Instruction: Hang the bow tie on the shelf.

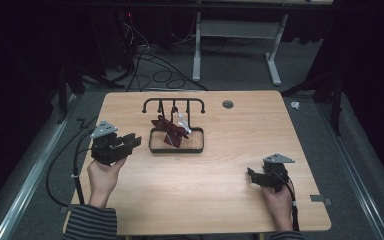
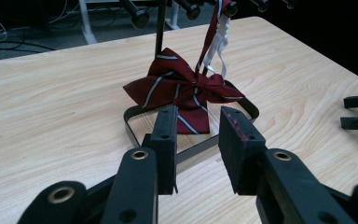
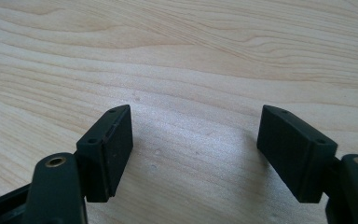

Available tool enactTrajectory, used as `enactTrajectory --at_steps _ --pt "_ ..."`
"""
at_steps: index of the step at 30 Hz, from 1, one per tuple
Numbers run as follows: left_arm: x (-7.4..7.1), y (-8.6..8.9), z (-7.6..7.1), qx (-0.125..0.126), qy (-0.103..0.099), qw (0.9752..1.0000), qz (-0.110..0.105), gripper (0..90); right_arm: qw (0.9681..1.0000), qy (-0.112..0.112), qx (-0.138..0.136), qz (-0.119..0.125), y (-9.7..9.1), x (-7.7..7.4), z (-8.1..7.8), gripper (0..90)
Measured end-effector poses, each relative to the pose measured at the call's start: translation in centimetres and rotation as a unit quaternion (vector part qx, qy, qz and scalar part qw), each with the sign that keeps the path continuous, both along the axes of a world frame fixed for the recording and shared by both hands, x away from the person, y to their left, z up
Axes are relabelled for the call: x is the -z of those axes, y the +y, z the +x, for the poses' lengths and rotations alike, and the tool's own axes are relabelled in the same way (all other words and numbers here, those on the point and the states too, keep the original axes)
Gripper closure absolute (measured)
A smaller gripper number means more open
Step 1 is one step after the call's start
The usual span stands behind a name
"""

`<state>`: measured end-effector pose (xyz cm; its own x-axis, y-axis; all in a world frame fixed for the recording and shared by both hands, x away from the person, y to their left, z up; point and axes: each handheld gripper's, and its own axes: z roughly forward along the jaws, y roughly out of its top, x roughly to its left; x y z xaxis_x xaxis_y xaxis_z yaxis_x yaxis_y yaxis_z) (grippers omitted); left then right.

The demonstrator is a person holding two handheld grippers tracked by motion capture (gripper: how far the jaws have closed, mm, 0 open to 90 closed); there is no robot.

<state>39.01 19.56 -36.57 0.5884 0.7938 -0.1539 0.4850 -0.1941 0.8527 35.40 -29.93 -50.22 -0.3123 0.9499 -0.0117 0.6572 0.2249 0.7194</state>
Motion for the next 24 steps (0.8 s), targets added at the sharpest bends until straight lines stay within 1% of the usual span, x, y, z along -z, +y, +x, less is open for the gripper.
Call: enactTrajectory --at_steps 7,12,24 --pt "0.7 0.5 -0.5 -0.006 0.009 0.9999 -0.003 68.0 1.0000 0.000 0.000 0.000 0.0 0.0 0.0 27.8" --pt "0.9 0.8 -0.8 -0.010 0.009 0.9999 -0.005 67.6 1.0000 0.000 0.000 0.000 0.0 0.0 0.0 27.8" --pt "1.9 1.2 -1.4 -0.015 0.021 0.9996 -0.012 66.9 1.0000 0.000 0.000 0.000 0.0 0.0 0.0 27.8"
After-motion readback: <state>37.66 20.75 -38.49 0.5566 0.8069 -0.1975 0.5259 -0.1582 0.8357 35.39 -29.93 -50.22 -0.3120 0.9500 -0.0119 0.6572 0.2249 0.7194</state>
